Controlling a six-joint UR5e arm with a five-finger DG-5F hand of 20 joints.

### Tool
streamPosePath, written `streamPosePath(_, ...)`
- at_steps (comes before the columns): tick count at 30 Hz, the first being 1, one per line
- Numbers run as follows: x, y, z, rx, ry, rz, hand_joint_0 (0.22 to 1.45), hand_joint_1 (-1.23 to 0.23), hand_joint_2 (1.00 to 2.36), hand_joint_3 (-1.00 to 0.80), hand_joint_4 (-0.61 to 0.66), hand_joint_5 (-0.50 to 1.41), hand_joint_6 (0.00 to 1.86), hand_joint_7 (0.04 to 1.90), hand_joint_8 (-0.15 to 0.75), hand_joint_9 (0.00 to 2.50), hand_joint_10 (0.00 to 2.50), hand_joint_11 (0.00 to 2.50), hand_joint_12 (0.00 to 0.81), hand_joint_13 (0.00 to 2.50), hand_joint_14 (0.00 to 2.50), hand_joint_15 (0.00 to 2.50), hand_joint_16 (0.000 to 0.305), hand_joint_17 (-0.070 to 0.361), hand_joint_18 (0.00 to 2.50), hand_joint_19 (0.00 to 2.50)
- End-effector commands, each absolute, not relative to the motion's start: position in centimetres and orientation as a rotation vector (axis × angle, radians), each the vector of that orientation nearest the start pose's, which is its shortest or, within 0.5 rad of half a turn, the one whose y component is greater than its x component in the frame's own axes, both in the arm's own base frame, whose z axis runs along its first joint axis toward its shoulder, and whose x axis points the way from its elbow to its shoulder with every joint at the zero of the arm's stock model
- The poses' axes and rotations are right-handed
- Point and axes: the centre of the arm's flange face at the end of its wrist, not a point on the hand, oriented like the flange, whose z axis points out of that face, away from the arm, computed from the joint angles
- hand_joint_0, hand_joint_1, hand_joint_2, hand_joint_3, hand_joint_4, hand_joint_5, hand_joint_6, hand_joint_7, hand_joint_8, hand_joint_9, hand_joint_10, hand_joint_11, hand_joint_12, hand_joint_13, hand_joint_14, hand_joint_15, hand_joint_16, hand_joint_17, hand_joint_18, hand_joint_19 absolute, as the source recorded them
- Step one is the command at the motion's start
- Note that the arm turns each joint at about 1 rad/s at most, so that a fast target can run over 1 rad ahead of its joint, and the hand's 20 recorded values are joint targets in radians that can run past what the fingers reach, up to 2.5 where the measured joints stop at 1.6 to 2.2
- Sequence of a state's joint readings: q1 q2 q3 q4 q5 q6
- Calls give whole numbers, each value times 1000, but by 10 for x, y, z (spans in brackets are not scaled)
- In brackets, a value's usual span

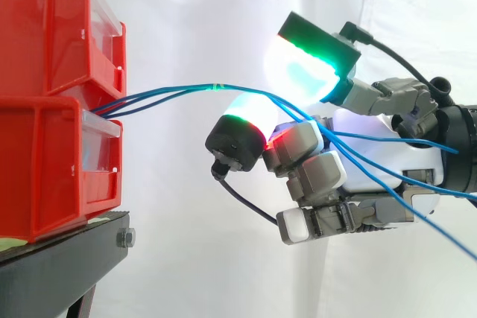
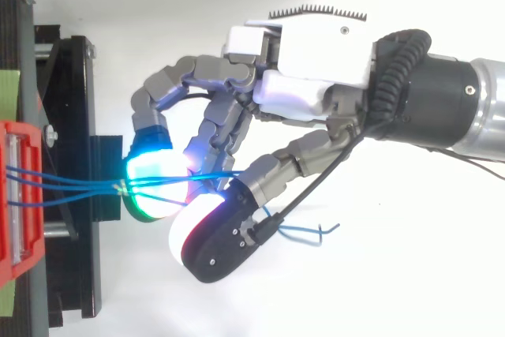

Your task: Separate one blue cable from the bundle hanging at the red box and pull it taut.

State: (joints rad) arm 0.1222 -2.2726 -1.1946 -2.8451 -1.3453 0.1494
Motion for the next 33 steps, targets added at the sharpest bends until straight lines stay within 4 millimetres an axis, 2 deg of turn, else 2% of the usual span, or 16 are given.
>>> streamPosePath(1, 754, -64, 260, 1378, 1072, 1227, 471, -947, 1000, -500, 127, -140, 871, 1185, 334, 1218, 20, 1165, 401, 1277, 25, 862, 54, 123, 1052, 598)
streamPosePath(4, 754, -64, 258, 1379, 1073, 1226, 448, -895, 1000, -500, 139, -146, 858, 1150, 343, 1216, 19, 1135, 414, 1280, 26, 857, 57, 128, 1061, 596)
streamPosePath(6, 754, -64, 258, 1379, 1073, 1226, 469, -784, 1000, -500, 131, -148, 842, 1141, 335, 1210, 22, 1126, 408, 1270, 26, 850, 56, 126, 1050, 601)
streamPosePath(7, 754, -64, 258, 1379, 1073, 1226, 472, -776, 1000, -500, 129, -149, 838, 1137, 335, 1211, 20, 1128, 410, 1269, 26, 855, 56, 125, 1048, 605)
streamPosePath(10, 754, -64, 258, 1378, 1074, 1225, 605, -714, 1000, -500, 77, -153, 816, 1177, 298, 1189, 23, 1137, 376, 1238, 28, 874, 49, 111, 986, 641)
streamPosePath(12, 754, -64, 259, 1378, 1072, 1227, 636, -762, 1000, -500, 41, -157, 822, 1206, 295, 1181, 23, 1141, 377, 1235, 28, 872, 49, 111, 982, 643)
streamPosePath(15, 753, -65, 260, 1379, 1071, 1226, 645, -830, 1014, -319, -7, -171, 844, 1276, 300, 1153, 23, 1138, 377, 1223, 27, 866, 50, 112, 966, 636)
streamPosePath(19, 753, -65, 260, 1378, 1072, 1227, 692, -901, 1020, -256, -36, -195, 879, 1227, 300, 1116, 22, 1128, 383, 1212, 28, 862, 51, 114, 972, 610)
streamPosePath(20, 754, -65, 258, 1379, 1073, 1226, 756, -946, 1017, -309, -17, -201, 880, 1226, 299, 1105, 24, 1119, 383, 1204, 29, 841, 51, 114, 967, 603)
streamPosePath(23, 753, -64, 259, 1378, 1076, 1229, 826, -950, 1000, -500, 4, -188, 882, 1209, 295, 1106, 22, 1126, 376, 1190, 27, 844, 50, 112, 953, 599)
streamPosePath(24, 754, -64, 258, 1379, 1077, 1228, 832, -941, 1000, -500, 17, -182, 887, 1222, 299, 1108, 22, 1119, 376, 1189, 26, 842, 49, 111, 954, 596)
streamPosePath(27, 753, -65, 258, 1380, 1076, 1227, 800, -960, 1000, -500, 63, -173, 897, 1255, 298, 1122, 22, 1144, 377, 1189, 29, 830, 49, 110, 980, 556)
streamPosePath(33, 753, -67, 259, 1382, 1074, 1223, 679, -1044, 1000, -500, 61, -158, 901, 1306, 296, 1134, 23, 1162, 372, 1178, 30, 841, 49, 110, 975, 562)
